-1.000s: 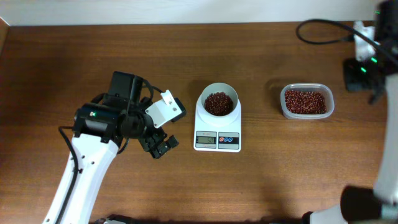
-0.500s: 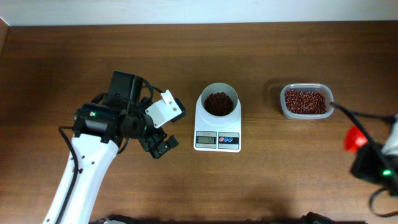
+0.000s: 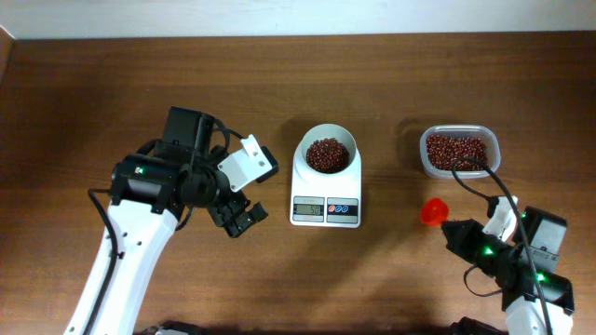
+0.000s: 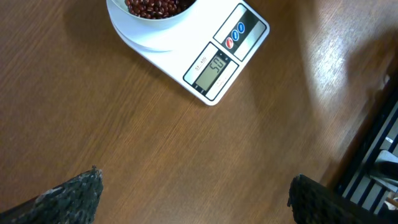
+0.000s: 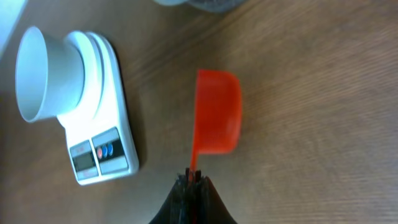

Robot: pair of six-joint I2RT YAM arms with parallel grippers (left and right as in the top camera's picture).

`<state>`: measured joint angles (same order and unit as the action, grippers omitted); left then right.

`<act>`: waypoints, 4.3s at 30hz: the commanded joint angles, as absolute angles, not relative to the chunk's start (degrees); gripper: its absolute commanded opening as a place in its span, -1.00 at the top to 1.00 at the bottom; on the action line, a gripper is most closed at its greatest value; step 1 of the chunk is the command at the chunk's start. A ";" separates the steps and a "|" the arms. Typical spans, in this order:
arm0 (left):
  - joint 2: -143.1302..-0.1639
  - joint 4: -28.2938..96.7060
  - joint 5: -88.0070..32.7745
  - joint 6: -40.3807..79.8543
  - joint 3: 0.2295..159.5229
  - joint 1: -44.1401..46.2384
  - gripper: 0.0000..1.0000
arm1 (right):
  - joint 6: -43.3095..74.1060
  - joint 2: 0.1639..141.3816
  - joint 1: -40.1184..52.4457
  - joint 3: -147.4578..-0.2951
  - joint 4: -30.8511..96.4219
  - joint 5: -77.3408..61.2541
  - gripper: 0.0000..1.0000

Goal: Scoop and weigh 50g on scale
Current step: 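Carry the scoop down toward the front right of the table, then lower the scoop onto the table and open the right gripper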

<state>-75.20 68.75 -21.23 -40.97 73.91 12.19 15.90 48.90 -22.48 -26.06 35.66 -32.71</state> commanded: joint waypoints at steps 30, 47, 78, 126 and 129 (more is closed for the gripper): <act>-74.24 68.64 -22.06 -41.47 73.84 11.94 -0.98 | 16.99 69.84 -28.08 -23.49 29.85 -32.56 0.43; -74.24 68.64 -22.06 -41.47 73.84 11.94 -0.98 | 8.80 69.84 -33.52 -29.28 23.75 -33.21 0.24; -74.24 68.66 -22.06 -41.47 73.84 11.94 -0.98 | 9.45 69.91 -33.41 -29.43 33.04 -32.58 0.14; -74.24 68.66 -22.06 -41.47 73.84 11.94 -0.98 | 13.80 66.17 -22.57 -46.76 26.11 -42.04 -0.98; -74.24 68.66 -22.06 -41.47 73.84 11.94 -0.98 | 13.82 61.41 -22.57 -54.04 28.21 -42.02 -0.98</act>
